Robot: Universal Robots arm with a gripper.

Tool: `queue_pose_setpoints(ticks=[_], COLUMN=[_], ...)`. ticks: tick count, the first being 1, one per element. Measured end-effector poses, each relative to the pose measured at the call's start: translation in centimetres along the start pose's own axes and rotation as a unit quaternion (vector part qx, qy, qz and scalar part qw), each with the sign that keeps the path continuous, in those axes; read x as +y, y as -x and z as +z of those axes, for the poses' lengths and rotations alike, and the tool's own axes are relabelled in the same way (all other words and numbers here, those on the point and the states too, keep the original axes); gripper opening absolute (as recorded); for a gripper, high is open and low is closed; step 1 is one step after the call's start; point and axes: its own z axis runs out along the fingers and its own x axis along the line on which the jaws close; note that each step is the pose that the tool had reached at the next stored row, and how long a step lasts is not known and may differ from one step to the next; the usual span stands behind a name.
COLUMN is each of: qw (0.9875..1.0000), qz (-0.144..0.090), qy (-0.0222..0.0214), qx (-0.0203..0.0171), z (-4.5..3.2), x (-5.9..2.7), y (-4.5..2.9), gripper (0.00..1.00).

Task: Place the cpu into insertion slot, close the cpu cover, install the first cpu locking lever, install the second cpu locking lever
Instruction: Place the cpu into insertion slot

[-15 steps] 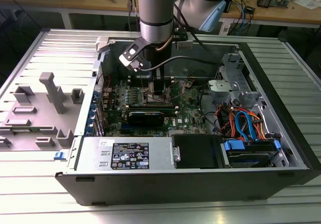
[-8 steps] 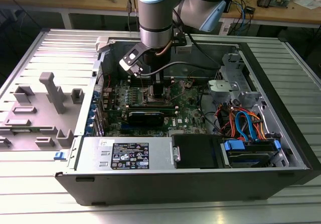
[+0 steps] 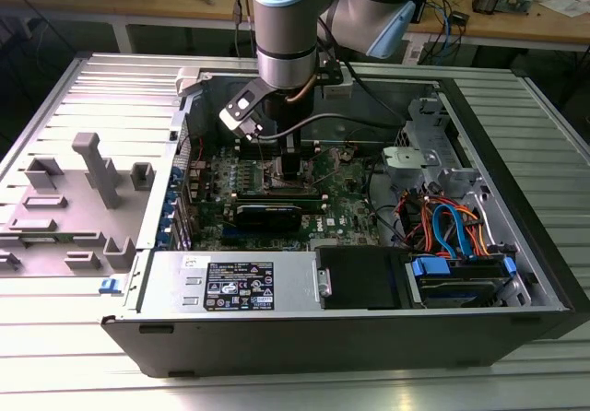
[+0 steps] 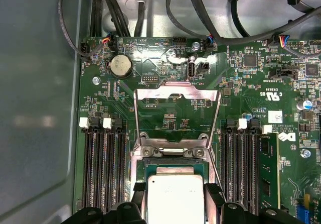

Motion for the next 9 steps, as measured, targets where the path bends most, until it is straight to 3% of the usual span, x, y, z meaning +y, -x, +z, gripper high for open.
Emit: queue_pose_setpoints(ticks=[9], qw=[1.0], qz=[0.0], qy=[0.0015], qx=[-0.0001], z=[0.15], x=[-0.01], y=[0.0], gripper=[0.54])
